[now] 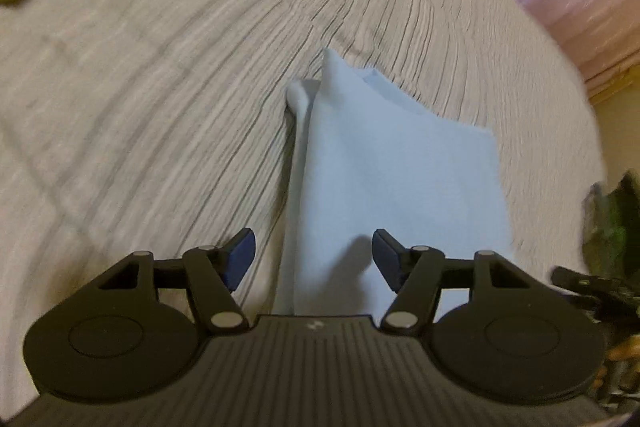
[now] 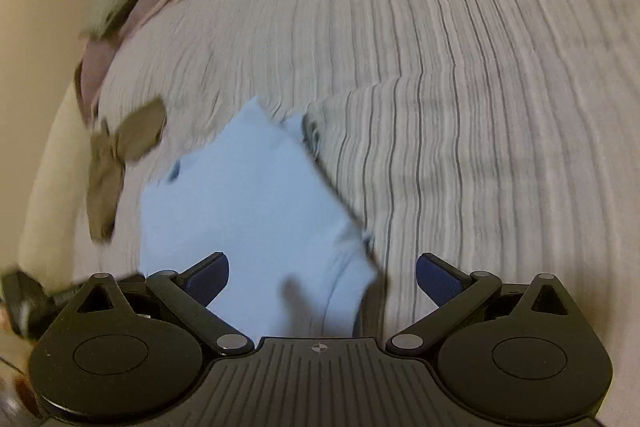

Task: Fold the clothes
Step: 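Grasp the folded sweatshirt edges with both grippers and lift it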

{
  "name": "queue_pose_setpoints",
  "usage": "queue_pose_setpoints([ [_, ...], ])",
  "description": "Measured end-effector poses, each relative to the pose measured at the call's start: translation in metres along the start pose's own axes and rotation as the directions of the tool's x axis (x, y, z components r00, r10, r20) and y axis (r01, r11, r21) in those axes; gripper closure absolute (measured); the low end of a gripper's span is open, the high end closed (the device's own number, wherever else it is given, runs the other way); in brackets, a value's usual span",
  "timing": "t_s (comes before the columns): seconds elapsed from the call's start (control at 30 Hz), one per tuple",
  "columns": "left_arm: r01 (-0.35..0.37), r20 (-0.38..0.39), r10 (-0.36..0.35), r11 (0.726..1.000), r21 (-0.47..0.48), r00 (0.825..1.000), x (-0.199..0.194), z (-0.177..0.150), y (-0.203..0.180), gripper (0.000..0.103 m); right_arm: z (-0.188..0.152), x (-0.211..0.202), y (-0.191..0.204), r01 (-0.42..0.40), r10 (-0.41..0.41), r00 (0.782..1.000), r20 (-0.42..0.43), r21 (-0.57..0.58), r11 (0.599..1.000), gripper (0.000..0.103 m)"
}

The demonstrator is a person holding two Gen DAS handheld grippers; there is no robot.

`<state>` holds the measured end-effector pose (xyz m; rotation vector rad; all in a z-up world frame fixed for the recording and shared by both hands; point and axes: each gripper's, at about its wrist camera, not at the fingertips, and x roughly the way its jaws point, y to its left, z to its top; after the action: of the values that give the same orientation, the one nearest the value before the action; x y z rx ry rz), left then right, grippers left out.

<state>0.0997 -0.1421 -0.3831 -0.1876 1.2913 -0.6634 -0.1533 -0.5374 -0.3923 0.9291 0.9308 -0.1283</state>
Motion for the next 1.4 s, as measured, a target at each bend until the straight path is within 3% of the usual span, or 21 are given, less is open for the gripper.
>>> queue_pose_setpoints([
  [0.17, 0.169, 0.006, -0.170, 0.981, -0.094, 0.986, 0.027, 0.003, 0.031, 0.040, 0.017, 0.044, -0.022, -0.170, 0.172, 0.985, -0.027, 0.062, 0.984, 0.001],
  [0.23, 0.230, 0.011, -0.230, 0.966, -0.120, 0.973, 0.033, 0.004, 0.041, 0.040, 0.022, 0.057, -0.025, -0.221, 0.225, 0.974, -0.040, 0.073, 0.972, 0.007],
  [0.33, 0.284, 0.020, -0.284, 0.946, -0.155, 0.959, 0.041, 0.008, 0.050, 0.040, 0.027, 0.069, -0.022, -0.272, 0.277, 0.959, -0.056, 0.071, 0.960, 0.009],
  [0.47, 0.320, 0.023, -0.321, 0.928, -0.191, 0.947, 0.047, 0.016, 0.057, 0.053, 0.028, 0.075, -0.014, -0.278, 0.281, 0.957, -0.072, 0.057, 0.959, 0.009],
  [0.53, 0.326, 0.013, -0.330, 0.928, -0.180, 0.944, 0.048, 0.017, 0.059, 0.053, 0.029, 0.071, -0.018, -0.281, 0.285, 0.956, -0.076, 0.061, 0.958, 0.012],
  [0.63, 0.337, -0.002, -0.342, 0.927, -0.165, 0.940, 0.049, 0.019, 0.062, 0.053, 0.027, 0.069, -0.026, -0.272, 0.277, 0.958, -0.076, 0.070, 0.960, 0.027],
  [0.8, 0.352, 0.007, -0.354, 0.927, -0.132, 0.935, 0.066, 0.027, 0.049, 0.053, 0.025, 0.074, -0.025, -0.279, 0.285, 0.957, -0.054, 0.094, 0.956, 0.030],
  [0.83, 0.350, 0.010, -0.352, 0.928, -0.124, 0.936, 0.068, 0.027, 0.047, 0.054, 0.023, 0.076, -0.025, -0.278, 0.284, 0.957, -0.054, 0.103, 0.955, 0.040],
  [0.87, 0.346, 0.014, -0.346, 0.932, -0.111, 0.938, 0.069, 0.027, 0.045, 0.056, 0.022, 0.077, -0.026, -0.275, 0.283, 0.958, -0.055, 0.115, 0.954, 0.060],
  [0.97, 0.353, 0.019, -0.353, 0.930, -0.103, 0.935, 0.063, 0.024, 0.048, 0.071, 0.016, 0.077, -0.026, -0.279, 0.288, 0.957, -0.042, 0.148, 0.949, 0.073],
  [1.03, 0.363, 0.018, -0.364, 0.925, -0.115, 0.931, 0.054, 0.022, 0.051, 0.080, 0.013, 0.071, -0.025, -0.281, 0.288, 0.957, -0.024, 0.168, 0.945, 0.076],
  [1.2, 0.346, 0.009, -0.346, 0.937, -0.036, 0.938, 0.024, 0.026, 0.026, 0.083, 0.001, 0.033, -0.008, -0.300, 0.296, 0.954, 0.051, 0.197, 0.933, 0.079],
  [1.4, 0.411, -0.049, -0.411, 0.911, 0.005, 0.910, -0.018, 0.038, -0.027, 0.084, -0.020, -0.067, 0.012, -0.321, 0.278, 0.940, 0.197, 0.238, 0.917, 0.079],
])
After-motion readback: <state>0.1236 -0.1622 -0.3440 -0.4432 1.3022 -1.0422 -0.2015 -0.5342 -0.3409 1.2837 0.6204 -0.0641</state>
